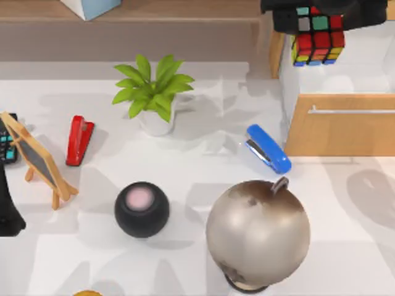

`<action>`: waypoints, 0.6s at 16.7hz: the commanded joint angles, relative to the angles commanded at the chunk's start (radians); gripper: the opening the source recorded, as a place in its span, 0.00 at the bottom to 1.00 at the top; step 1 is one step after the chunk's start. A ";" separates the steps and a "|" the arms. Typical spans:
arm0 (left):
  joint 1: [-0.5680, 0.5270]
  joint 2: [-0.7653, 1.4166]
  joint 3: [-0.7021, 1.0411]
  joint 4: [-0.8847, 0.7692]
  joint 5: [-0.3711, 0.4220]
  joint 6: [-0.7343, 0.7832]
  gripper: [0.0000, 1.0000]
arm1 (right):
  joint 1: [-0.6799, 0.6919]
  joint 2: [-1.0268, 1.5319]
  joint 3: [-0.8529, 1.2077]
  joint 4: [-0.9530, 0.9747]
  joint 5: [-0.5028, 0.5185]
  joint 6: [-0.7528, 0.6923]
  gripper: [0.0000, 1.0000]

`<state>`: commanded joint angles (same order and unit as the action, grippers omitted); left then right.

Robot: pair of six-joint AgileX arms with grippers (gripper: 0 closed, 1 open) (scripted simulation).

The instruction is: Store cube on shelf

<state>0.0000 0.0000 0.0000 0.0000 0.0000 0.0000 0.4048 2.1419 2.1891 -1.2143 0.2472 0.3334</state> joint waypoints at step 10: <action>0.000 0.000 0.000 0.000 0.000 0.000 1.00 | 0.285 -0.059 -0.270 0.547 0.269 0.049 0.00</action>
<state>0.0000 0.0000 0.0000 0.0000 0.0000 0.0000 0.6894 2.0829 1.9187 -0.6673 0.5161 0.3824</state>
